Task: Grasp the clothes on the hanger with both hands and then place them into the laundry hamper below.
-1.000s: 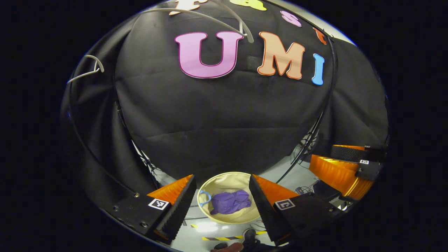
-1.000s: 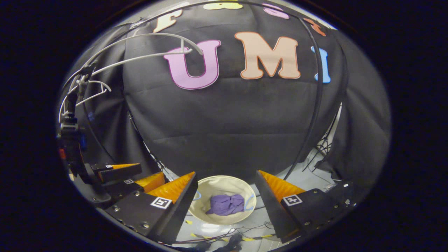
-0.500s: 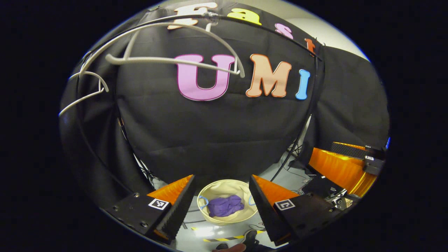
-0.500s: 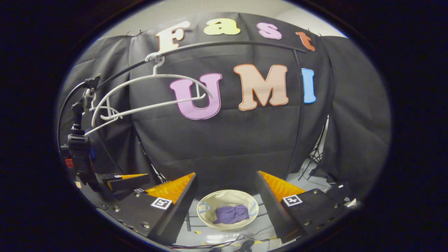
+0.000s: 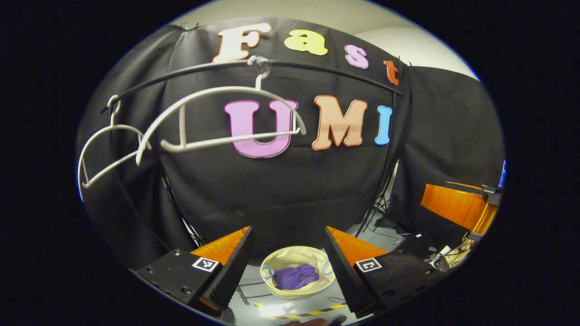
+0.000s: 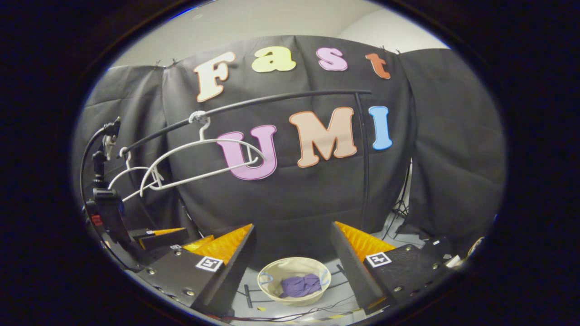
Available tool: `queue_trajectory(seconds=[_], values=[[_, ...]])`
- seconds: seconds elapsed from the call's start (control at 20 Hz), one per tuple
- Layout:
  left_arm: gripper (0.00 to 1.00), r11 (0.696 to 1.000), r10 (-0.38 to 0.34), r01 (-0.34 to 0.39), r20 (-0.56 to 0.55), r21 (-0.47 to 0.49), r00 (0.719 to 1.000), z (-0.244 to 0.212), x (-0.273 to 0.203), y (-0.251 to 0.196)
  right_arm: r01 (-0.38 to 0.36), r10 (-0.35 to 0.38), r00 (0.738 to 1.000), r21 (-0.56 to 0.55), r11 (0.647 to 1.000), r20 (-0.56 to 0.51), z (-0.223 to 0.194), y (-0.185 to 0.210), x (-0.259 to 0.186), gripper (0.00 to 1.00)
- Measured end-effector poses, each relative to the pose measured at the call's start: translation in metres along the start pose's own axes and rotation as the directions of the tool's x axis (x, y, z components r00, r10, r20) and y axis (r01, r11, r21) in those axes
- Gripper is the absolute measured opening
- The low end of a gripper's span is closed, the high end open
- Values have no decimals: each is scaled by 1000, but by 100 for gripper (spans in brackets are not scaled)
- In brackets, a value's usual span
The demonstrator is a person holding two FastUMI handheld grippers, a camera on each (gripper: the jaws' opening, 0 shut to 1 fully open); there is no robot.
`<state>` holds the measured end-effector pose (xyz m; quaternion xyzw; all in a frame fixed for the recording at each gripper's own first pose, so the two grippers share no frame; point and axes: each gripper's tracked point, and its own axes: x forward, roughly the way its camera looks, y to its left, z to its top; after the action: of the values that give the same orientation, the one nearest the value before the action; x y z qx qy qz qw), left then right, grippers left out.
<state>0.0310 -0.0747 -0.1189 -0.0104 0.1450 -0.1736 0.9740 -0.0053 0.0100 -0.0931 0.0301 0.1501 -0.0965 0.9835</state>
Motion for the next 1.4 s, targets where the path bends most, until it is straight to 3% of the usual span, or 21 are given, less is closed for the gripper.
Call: queue_trajectory(seconds=[0.1,0.15,0.3,0.35,0.4,0.5,0.55,0.6,0.65,0.75,0.8,1.0,1.15,1.4], values=[[89,1000,5,-5,21,-7,1000,13,-8,-5,-15,15,1000,-6,1000,6,8,-5,-10,99],[94,1000,7,-6,27,-12,1000,20,-13,-8,-26,26,1000,8,1000,11,14,-6,-15,99],[94,999,46,-44,62,-26,997,37,-28,-12,-69,67,997,24,997,49,35,-9,-24,98],[89,998,59,-56,86,-35,995,47,-33,-10,-71,70,995,14,997,65,44,-13,-23,98],[94,997,74,-69,115,-42,991,56,-39,-7,-78,78,993,4,997,94,52,-15,-24,99],[89,994,111,-105,191,-39,975,79,-52,5,-94,97,984,-26,995,150,66,-14,-26,97],[89,992,127,-123,221,-35,967,90,-58,11,-106,112,979,-40,994,173,71,-11,-26,95],[93,990,141,-136,252,-36,957,99,-65,16,-115,123,974,-51,992,193,75,-9,-27,99],[89,989,145,-139,286,-41,947,109,-71,19,-129,138,968,-58,990,210,79,-6,-28,92],[89,991,135,-127,340,-47,931,124,-79,18,-176,186,958,-62,982,218,82,4,-29,93],[88,991,134,-127,352,-43,926,126,-81,22,-186,195,957,-64,981,215,81,6,-27,99],[88,987,151,-162,398,-7,905,138,-91,28,-178,197,952,-101,979,233,88,3,-22,98],[89,989,131,-148,429,7,894,141,-91,21,-193,218,948,-126,973,230,84,3,-21,98],[88,991,117,-135,401,16,909,123,-80,11,-185,218,955,-174,967,200,62,-3,-15,98]])
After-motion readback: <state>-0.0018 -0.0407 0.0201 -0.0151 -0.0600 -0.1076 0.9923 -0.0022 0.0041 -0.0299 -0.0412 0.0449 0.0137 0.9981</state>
